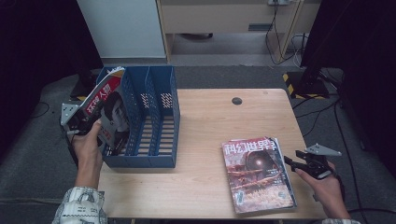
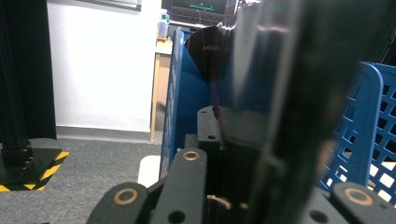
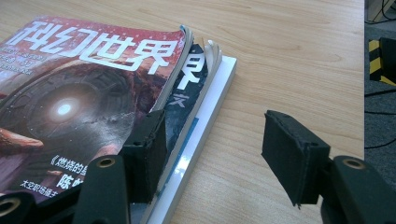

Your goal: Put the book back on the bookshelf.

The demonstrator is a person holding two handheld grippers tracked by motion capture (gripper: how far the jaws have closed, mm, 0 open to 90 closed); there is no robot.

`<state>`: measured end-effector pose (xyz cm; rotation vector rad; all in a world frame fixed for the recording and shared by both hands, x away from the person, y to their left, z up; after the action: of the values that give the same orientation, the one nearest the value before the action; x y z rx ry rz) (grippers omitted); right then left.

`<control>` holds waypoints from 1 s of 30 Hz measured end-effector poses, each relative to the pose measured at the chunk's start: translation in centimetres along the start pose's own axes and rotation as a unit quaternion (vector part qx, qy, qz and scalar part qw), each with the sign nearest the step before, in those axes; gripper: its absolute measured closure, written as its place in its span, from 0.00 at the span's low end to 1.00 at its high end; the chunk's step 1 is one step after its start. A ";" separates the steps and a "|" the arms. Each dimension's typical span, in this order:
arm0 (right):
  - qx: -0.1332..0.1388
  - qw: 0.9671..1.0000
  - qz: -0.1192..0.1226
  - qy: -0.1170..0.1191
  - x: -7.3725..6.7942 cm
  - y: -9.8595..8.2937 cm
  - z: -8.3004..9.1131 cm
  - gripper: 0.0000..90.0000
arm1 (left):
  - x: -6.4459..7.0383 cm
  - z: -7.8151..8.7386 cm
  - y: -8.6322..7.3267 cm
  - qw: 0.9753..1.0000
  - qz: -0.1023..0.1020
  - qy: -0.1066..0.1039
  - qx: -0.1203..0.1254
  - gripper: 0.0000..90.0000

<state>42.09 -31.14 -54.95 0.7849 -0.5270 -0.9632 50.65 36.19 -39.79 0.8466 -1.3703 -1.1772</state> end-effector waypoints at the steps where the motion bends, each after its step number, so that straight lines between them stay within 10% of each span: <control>1: -0.001 1.000 -0.001 0.000 0.0 0.0 0.0 0.45 | -0.1 0.0 0.0 1.000 0.000 0.001 0.000 0.96; 30: -0.004 1.000 0.002 0.004 -0.3 -0.1 -0.1 0.42 | -1.6 -0.1 0.0 1.000 0.004 0.012 -0.024 0.91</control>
<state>42.02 -30.87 -55.09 0.7799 -0.5187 -0.9573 51.02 37.73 -40.23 0.8186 -1.3194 -1.1849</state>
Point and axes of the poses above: each handheld gripper's, and its own axes: z roughly backward along the jaws, y roughly out of its top, x roughly to its right, the point moved 9 cm from there along -z, roughly forward along the jaws, and after that the axes turned 7 degrees about z, right-handed, at the moved point
